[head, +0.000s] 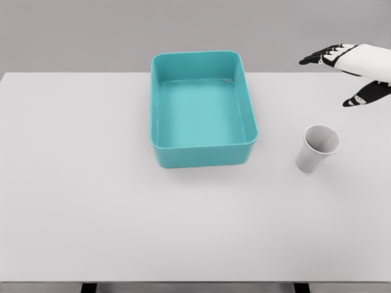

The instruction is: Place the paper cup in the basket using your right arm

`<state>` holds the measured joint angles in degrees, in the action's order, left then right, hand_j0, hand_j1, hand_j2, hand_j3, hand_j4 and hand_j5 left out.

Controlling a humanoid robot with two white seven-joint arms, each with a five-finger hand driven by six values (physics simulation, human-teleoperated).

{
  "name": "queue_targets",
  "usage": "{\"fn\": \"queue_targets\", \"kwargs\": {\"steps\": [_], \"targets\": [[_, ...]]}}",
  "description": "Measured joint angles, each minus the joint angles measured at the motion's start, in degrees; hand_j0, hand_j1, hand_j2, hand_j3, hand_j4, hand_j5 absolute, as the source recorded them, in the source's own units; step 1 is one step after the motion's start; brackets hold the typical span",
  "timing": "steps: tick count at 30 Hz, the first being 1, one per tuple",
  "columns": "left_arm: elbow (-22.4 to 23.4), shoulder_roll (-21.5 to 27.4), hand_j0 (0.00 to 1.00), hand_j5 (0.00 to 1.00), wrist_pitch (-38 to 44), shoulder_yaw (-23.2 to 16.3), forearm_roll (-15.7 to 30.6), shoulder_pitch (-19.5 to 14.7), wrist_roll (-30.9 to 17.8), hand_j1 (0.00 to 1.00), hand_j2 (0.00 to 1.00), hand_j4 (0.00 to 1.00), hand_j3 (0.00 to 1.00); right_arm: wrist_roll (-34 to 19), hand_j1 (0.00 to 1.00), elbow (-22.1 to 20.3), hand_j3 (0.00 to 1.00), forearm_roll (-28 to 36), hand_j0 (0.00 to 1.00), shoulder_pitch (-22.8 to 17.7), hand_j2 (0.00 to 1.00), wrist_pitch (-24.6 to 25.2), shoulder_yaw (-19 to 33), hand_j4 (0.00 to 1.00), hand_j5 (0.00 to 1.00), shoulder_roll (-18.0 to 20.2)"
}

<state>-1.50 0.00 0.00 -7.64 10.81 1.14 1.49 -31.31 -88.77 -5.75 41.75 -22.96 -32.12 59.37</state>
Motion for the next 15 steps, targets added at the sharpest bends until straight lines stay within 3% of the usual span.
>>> {"fn": "queue_targets", "kwargs": {"steps": [7, 10, 12, 15], "targets": [[0.0, 0.0, 1.00, 1.00, 0.0, 0.0, 0.0, 0.0, 0.0, 1.00, 1.00, 1.00, 1.00, -0.1, 1.00, 0.0, 1.00, 1.0, 1.00, -1.4, 1.00, -0.4, 0.0, 1.00, 1.00, 0.8], [0.0, 0.0, 1.00, 1.00, 0.0, 0.0, 0.0, 0.0, 0.0, 1.00, 1.00, 1.00, 1.00, -2.0, 1.00, 1.3, 1.00, 9.3, 1.00, -4.0, 1.00, -3.3, 0.0, 1.00, 1.00, 3.4], [0.0, 0.0, 1.00, 1.00, 0.0, 0.0, 0.0, 0.0, 0.0, 1.00, 1.00, 1.00, 1.00, -2.8, 1.00, 4.8, 1.00, 15.5, 1.00, -4.0, 1.00, -4.9, 0.0, 1.00, 1.00, 4.5], [0.0, 0.0, 1.00, 1.00, 0.0, 0.0, 0.0, 0.0, 0.0, 1.00, 1.00, 1.00, 1.00, -3.4, 1.00, 13.4, 1.00, 24.9, 1.00, -4.7, 1.00, -8.6, 0.1, 1.00, 1.00, 4.8]]}}
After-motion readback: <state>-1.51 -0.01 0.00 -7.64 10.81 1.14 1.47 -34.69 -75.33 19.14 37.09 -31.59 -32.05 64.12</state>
